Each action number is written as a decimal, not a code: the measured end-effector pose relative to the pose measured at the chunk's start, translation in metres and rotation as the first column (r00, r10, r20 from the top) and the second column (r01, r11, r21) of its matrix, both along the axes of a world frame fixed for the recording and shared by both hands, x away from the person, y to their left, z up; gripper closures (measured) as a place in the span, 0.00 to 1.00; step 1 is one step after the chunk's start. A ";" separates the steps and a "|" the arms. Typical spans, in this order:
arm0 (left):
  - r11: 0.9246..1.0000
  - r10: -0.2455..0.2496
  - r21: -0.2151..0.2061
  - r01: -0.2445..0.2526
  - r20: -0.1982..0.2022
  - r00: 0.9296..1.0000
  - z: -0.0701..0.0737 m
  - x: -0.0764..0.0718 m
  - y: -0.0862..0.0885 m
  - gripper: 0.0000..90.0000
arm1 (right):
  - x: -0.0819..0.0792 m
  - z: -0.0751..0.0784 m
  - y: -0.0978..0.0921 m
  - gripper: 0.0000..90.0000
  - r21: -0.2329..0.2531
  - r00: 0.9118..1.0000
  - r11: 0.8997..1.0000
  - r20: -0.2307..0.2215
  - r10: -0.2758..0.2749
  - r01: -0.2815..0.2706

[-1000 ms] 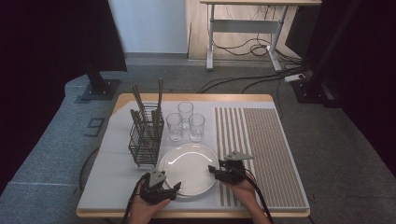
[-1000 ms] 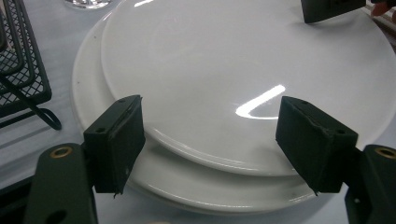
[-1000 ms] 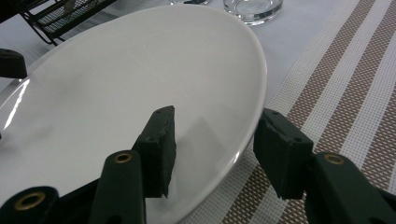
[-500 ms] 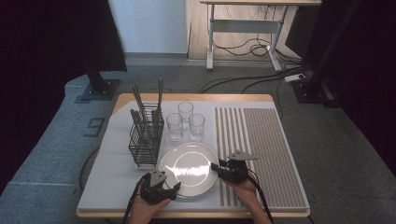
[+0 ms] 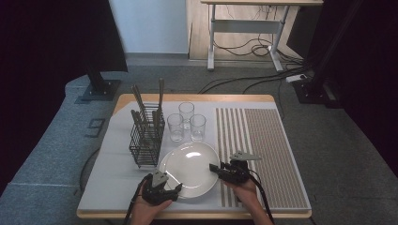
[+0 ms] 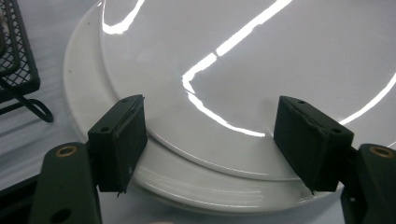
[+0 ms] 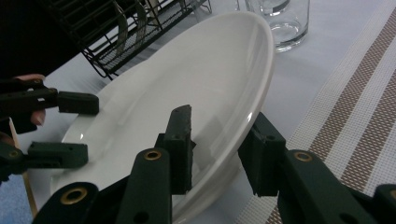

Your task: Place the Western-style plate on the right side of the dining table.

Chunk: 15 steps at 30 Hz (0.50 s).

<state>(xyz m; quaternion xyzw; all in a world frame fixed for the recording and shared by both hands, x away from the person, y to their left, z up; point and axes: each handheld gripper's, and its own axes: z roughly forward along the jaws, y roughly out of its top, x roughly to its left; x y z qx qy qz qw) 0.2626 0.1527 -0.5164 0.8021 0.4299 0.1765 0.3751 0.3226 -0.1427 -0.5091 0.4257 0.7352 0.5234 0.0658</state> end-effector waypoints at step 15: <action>0.998 -0.005 -0.057 0.003 -0.030 1.000 -0.002 0.003 0.001 0.27 | 0.000 0.001 -0.004 0.76 0.009 1.000 1.000 0.022 -0.015 0.015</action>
